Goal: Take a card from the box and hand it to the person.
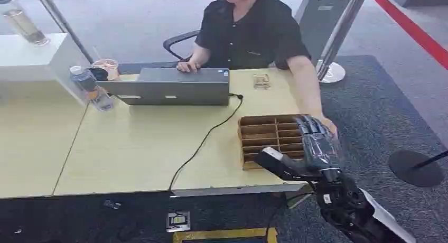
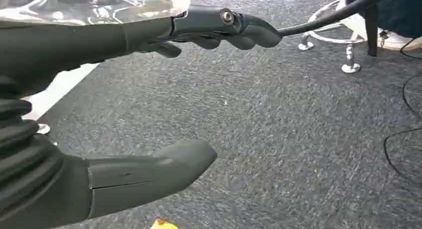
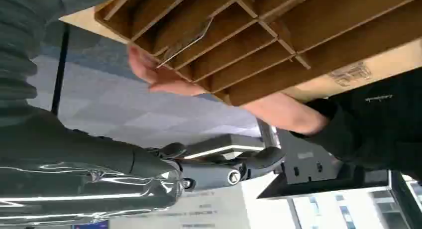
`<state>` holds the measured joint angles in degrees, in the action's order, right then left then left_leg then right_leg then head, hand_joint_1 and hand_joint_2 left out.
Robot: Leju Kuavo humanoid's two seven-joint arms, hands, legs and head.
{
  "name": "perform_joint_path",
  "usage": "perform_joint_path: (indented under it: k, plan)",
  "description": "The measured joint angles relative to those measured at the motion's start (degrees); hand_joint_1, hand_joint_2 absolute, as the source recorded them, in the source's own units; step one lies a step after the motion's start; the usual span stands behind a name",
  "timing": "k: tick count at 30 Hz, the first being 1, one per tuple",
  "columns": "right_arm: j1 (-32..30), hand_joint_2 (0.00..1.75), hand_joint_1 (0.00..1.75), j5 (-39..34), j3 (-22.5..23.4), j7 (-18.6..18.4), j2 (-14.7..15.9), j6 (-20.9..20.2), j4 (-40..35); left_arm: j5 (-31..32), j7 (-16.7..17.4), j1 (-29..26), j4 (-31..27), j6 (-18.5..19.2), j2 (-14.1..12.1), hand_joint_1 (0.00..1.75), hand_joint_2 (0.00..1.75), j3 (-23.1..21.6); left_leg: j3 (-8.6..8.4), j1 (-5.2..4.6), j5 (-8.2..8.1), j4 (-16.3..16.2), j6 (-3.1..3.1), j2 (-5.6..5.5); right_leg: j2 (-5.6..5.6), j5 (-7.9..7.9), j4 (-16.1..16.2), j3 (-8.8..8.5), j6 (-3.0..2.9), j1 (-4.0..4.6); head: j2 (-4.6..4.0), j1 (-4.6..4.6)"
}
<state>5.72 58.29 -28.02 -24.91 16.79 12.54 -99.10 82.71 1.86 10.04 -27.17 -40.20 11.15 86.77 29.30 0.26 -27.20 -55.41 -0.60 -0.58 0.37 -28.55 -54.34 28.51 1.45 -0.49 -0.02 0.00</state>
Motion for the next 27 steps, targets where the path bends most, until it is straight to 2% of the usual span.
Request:
perform_joint_path:
  k: [8,19,27]
  plan:
    - [0.6,1.75,0.0,6.69,-0.9,-3.06,0.0,0.22,1.49,0.04,-0.33,-0.02,0.0,0.0,-0.15,0.0,1.75,0.0,0.0,0.0,0.0,0.0,0.0,0.0,0.0,0.0,0.0,0.0,0.0,0.0,0.0,0.0]
    - [1.7,1.75,0.0,7.0,-1.31,-3.52,0.0,1.01,4.87,-0.11,0.2,-0.05,-0.02,0.0,-0.61,0.0,1.75,-0.11,-0.01,0.0,0.0,0.0,0.0,0.01,0.0,0.0,0.0,0.0,0.0,0.0,0.0,0.0]
    - [3.47,1.75,0.02,6.08,-1.99,-2.34,0.0,-0.37,7.25,-0.5,1.49,-0.04,-0.02,0.0,-0.7,0.0,1.75,-0.13,0.0,0.0,0.0,0.0,0.0,0.01,0.0,0.0,0.0,-0.01,0.0,0.0,0.0,-0.02]
